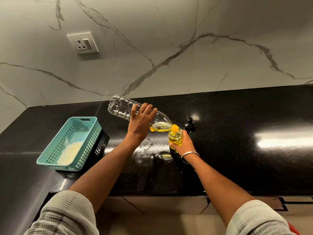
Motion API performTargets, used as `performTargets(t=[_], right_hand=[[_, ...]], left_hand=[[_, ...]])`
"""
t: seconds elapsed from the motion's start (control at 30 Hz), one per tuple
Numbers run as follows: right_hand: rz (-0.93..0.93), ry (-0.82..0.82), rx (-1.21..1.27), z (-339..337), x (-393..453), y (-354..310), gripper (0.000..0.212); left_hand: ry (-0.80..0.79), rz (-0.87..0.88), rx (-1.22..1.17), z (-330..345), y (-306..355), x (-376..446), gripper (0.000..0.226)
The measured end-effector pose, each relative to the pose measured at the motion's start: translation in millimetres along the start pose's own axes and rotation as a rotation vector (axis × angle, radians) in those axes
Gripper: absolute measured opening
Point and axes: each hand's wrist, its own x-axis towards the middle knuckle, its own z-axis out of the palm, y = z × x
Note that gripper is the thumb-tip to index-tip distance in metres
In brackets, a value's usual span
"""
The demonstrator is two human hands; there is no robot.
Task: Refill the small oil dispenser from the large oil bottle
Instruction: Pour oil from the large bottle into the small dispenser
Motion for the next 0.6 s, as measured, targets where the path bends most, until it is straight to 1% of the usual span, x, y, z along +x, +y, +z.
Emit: performTargets(t=[0.6], right_hand=[[-0.002, 0.004, -0.005, 1.0, 0.7, 1.2, 0.06]], left_hand=[[0.004, 0.006, 0.014, -0.1, 0.4, 0.8, 0.066]])
